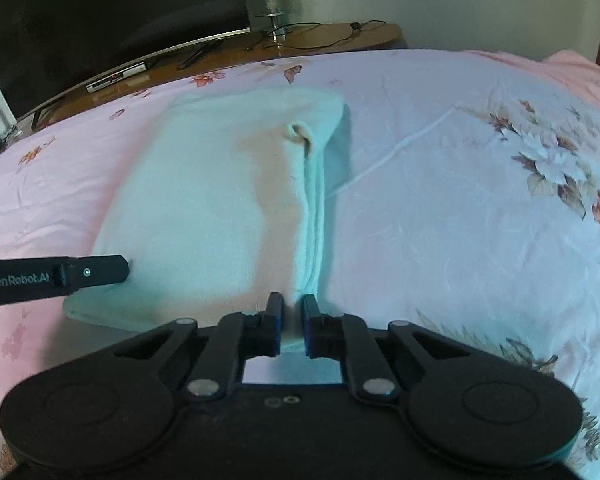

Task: Fold small clothes
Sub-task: 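Open both tools and lift them away from the folded sweater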

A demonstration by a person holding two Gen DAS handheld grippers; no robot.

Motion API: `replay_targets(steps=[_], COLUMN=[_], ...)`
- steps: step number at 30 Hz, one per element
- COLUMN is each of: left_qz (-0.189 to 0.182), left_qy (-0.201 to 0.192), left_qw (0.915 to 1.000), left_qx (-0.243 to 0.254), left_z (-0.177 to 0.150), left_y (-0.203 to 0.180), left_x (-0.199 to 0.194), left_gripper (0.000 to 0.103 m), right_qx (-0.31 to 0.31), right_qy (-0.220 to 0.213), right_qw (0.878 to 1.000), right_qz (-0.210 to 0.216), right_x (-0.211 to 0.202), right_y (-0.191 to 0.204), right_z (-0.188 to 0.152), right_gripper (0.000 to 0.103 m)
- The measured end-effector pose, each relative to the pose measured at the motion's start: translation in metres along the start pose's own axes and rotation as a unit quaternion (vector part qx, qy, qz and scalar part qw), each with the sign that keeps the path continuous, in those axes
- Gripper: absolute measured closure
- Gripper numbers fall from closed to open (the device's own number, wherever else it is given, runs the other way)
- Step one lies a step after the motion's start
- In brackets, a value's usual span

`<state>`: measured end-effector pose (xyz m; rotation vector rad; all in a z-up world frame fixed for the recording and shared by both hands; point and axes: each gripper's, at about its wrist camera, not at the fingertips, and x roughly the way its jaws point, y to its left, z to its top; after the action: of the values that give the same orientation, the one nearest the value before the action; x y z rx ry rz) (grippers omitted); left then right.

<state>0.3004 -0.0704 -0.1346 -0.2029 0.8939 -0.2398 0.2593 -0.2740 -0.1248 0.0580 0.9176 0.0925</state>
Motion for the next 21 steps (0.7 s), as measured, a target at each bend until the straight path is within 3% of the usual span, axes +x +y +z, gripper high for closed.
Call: replay_targets(steps=[2,6,7,8,9,11,13,21], left_qz=[-0.009,-0.005,-0.001,0.002,0.007,0.027,0.028,0.017], left_qy=[0.001,-0.002,-0.002,-0.005,-0.011,-0.036,-0.049,-0.033], left_qw=[0.9998,0.9989,0.9989,0.9989,0.9988,0.9979,0.9978,0.9981], left_qx=[-0.019,-0.046,-0.046,-0.047,-0.048,-0.047,-0.035,-0.049], left_z=[0.004,0.011,0.013,0.015,0.016,0.019,0.023,0.037], left_y=[0.007,0.013,0.014,0.015,0.015,0.015,0.014,0.021], left_x=[-0.003,-0.004,-0.003,-0.003,-0.004,-0.009,-0.010,0.010], left_gripper=[0.073,0.072,0.070,0.053,0.027,0.016,0.016,0.016], right_qx=[0.011,0.044,0.049,0.051,0.051,0.050,0.052,0.065], right_qy=[-0.006,-0.027,-0.032,-0.036,-0.038,-0.041,-0.042,-0.037], right_qw=[1.000,0.998,0.998,0.998,0.998,0.997,0.997,0.997], right_qz=[0.006,0.024,0.024,0.026,0.027,0.028,0.030,0.038], right_x=[-0.006,-0.017,-0.018,-0.019,-0.018,-0.017,-0.015,-0.004], right_y=[-0.004,-0.012,-0.013,-0.013,-0.013,-0.013,-0.014,-0.018], right_z=[0.002,0.008,0.010,0.013,0.016,0.021,0.025,0.036], right_gripper=[0.079,0.050,0.048,0.047,0.046,0.043,0.042,0.041])
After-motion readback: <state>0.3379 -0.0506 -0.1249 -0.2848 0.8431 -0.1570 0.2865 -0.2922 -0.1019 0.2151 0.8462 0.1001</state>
